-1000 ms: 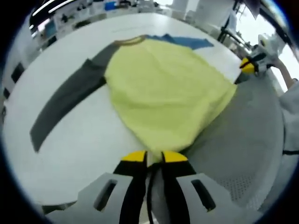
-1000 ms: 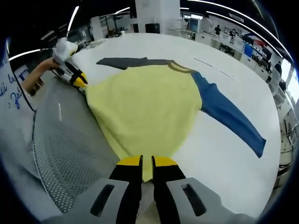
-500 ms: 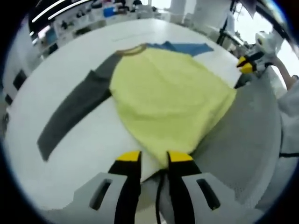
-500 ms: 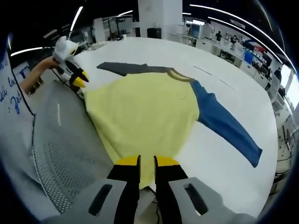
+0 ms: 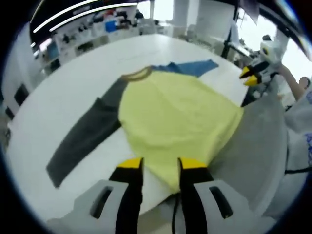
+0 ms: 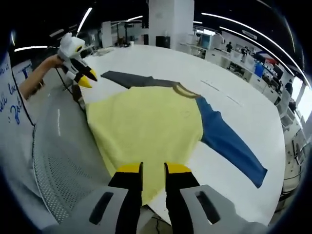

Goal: Fold the garment on the visible template until the final outline fits inside the template.

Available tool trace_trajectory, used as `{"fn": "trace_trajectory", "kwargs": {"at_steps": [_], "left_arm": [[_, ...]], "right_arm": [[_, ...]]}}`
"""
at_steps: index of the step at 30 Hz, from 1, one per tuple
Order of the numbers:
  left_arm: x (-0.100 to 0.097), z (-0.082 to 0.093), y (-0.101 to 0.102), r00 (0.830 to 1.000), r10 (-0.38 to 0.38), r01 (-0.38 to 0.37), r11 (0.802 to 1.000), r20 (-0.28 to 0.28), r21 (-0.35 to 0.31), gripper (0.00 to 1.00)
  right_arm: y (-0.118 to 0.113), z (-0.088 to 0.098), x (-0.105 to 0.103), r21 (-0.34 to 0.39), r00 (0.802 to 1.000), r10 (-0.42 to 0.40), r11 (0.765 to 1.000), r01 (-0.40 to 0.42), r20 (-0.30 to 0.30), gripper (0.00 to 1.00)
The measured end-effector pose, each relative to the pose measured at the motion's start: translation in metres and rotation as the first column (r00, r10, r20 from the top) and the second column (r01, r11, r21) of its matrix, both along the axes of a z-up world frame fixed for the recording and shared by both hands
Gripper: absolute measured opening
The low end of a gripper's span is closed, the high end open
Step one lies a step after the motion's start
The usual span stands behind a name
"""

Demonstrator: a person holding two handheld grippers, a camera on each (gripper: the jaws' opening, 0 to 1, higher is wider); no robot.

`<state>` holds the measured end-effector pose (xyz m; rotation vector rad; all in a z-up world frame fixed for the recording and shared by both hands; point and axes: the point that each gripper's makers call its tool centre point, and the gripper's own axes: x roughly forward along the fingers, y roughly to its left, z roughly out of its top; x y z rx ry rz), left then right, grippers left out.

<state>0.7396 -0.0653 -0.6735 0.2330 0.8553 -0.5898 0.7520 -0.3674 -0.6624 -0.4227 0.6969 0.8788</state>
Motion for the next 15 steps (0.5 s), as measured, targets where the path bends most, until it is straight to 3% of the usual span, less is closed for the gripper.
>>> {"fn": "trace_trajectory", "kwargs": {"at_steps": [7,15], "left_arm": [[0.016,0.019,-0.009,0.998,-0.027,0.030,0.998,0.059,-0.057,0.32],[0.030,0.028,-0.010,0.995,-0.042,0.046,0.998,0.095,-0.044,0.39]], "right_arm": [[0.006,0.012,0.015,-0.003,0.998,0.016,1.000,-0.015,0.057,0.28],[0.011,0.024,0.031,0.003,0.993,0.028,1.000,-0.029,0.114,0.38]]}}
